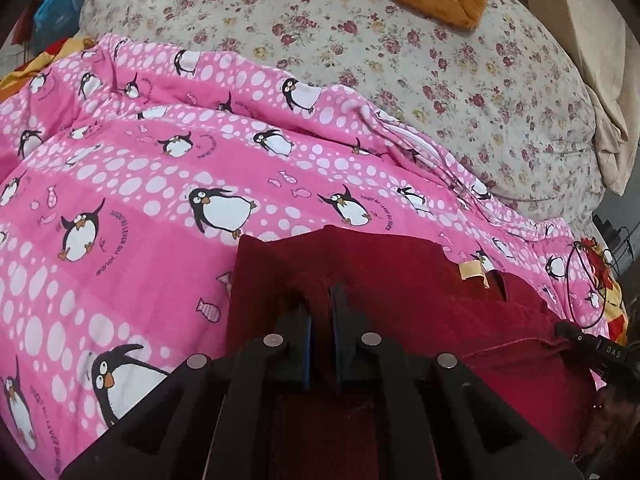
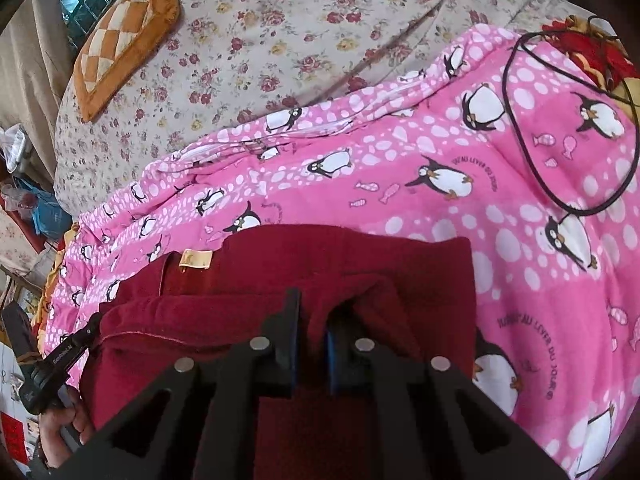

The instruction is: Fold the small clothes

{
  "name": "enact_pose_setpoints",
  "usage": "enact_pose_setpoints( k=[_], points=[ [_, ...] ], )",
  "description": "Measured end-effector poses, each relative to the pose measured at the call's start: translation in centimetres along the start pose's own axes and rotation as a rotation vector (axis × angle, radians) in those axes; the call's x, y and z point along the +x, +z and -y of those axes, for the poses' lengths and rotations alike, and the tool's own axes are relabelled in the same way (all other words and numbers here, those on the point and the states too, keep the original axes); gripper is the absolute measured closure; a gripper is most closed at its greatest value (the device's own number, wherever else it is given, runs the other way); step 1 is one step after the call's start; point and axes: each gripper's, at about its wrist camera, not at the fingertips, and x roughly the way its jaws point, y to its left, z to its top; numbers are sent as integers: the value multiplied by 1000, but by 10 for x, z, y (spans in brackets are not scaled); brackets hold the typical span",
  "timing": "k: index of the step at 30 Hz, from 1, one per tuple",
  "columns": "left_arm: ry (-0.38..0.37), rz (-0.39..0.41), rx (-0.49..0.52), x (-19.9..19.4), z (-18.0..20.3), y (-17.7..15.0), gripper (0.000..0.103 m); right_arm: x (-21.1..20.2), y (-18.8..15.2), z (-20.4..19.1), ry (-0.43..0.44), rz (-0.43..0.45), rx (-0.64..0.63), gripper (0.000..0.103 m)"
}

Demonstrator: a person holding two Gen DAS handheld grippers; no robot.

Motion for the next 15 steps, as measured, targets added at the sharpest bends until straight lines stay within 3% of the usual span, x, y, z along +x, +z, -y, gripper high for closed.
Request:
enact_pose_setpoints(
  k=[15],
  points=[
    [34, 11, 49, 1, 7, -2, 103, -1, -3, 1, 4, 4, 11, 94]
  ],
)
